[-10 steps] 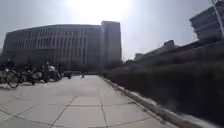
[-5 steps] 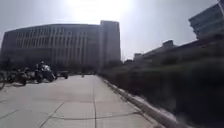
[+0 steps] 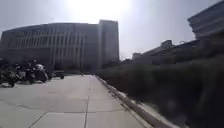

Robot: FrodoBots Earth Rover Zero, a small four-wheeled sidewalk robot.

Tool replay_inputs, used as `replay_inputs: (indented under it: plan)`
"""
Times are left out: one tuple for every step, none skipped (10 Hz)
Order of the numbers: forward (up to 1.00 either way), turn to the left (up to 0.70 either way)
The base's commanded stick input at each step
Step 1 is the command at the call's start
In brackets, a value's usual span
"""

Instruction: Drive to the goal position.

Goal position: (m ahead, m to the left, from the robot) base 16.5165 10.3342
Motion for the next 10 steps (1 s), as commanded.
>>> replay_inputs:
  plan:
    - [1.0,0.31]
    - [1.0,0.06]
    - [1.0,0.0]
    - [1.0,0.0]
    - [1.0,0.0]
    - [1.0,0.0]
    - [1.0,0.01]
    - [1.0,0.25]
    - [1.0,0.4]
    - [1.0,0.36]
